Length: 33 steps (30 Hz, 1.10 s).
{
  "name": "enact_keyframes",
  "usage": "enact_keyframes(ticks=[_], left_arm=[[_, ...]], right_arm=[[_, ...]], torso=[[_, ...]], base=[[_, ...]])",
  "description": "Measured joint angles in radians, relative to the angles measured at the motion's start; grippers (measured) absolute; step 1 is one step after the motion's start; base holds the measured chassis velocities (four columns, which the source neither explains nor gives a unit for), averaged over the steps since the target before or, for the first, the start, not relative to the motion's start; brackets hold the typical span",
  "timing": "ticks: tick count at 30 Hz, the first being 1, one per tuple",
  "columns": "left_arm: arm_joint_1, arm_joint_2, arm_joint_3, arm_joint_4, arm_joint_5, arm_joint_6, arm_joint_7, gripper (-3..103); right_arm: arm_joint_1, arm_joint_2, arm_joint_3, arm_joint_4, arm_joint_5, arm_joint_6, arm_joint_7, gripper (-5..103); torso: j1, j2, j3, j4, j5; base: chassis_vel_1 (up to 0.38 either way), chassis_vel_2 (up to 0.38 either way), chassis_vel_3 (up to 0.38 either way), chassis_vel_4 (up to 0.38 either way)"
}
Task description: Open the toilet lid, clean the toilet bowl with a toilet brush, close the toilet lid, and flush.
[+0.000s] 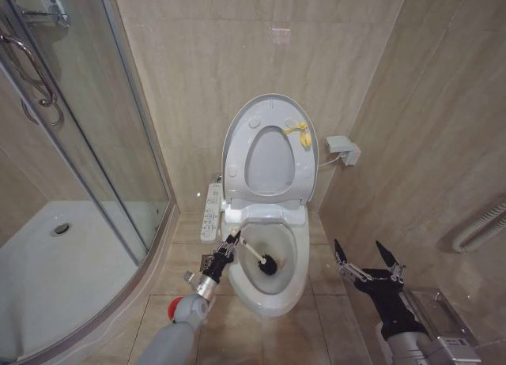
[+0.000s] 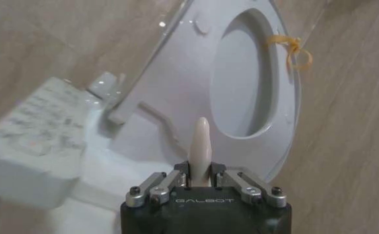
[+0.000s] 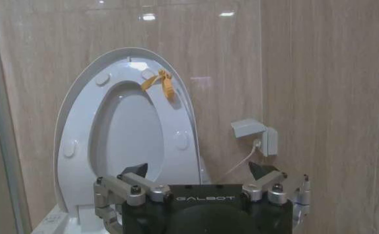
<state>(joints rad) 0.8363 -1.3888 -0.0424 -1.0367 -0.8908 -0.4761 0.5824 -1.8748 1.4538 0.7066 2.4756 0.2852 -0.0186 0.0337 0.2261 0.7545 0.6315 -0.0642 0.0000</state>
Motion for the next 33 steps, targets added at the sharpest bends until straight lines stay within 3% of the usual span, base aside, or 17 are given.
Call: enact_keyframes(ticks=[9, 20, 24, 27, 33], left_arm=[[-0.099, -0.042, 0.048, 0.107, 0.086, -0.034, 0.043, 20], [-0.204, -0.073, 0.058, 0.169, 0.062, -0.045, 0.065, 20], [-0.215, -0.073, 0.059, 0.202, 0.071, -0.053, 0.099, 20], [-0.219, -0.084, 0.055, 0.232, 0.117, -0.068, 0.117, 20], [-0.243, -0.112, 0.043, 0.303, 0.311, -0.128, 0.161, 20]], right_arm=[[0.000, 0.000, 0.000, 0.000, 0.000, 0.000, 0.000, 100], [0.000, 0.000, 0.000, 0.000, 0.000, 0.000, 0.000, 100], [0.000, 0.000, 0.000, 0.000, 0.000, 0.000, 0.000, 100], [0.000, 0.000, 0.000, 0.000, 0.000, 0.000, 0.000, 100], [0.000, 0.000, 0.000, 0.000, 0.000, 0.000, 0.000, 100]], torso=[[0.000, 0.000, 0.000, 0.0004, 0.0003], [0.000, 0.000, 0.000, 0.0000, 0.0001], [0.000, 0.000, 0.000, 0.0004, 0.0002], [0.000, 0.000, 0.000, 0.0004, 0.0001], [0.000, 0.000, 0.000, 0.0002, 0.0000]], base=[[0.000, 0.000, 0.000, 0.000], [0.000, 0.000, 0.000, 0.000], [0.000, 0.000, 0.000, 0.000], [0.000, 0.000, 0.000, 0.000], [0.000, 0.000, 0.000, 0.000]])
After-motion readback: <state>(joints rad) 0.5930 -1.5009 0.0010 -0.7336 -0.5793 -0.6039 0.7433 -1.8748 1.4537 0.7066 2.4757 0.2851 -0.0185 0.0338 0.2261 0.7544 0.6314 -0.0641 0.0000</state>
